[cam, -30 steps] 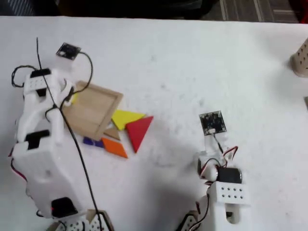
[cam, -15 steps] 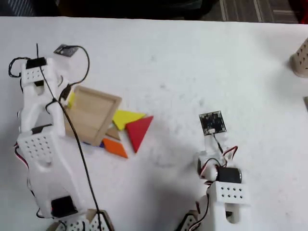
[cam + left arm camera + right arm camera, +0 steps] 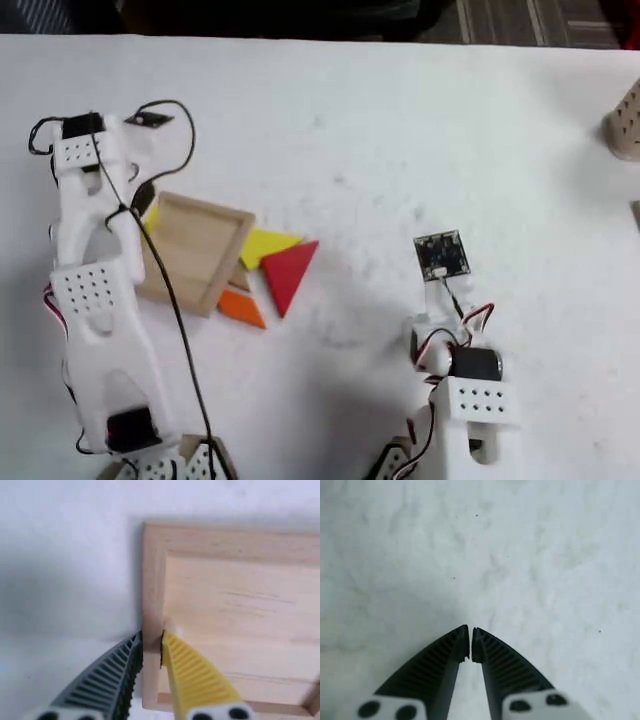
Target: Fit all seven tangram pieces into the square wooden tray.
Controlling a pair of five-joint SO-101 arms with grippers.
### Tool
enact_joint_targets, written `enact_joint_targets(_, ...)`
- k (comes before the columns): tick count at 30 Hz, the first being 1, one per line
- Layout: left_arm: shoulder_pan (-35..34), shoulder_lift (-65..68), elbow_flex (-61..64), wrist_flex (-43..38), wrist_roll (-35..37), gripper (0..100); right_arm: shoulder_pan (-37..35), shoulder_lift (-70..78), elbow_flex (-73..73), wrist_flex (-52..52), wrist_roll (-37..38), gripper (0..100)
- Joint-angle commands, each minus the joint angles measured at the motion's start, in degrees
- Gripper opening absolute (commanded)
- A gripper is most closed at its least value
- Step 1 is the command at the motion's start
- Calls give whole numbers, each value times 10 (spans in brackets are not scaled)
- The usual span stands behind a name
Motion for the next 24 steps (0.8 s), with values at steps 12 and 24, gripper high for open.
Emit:
enact_joint_targets(12, 36, -131, 33, 0, 205, 21, -3, -9, -24, -8, -4, 18)
enact_joint_targets(24, 260, -383, 239, -4, 286, 22, -2, -9, -24, -8, -4, 18)
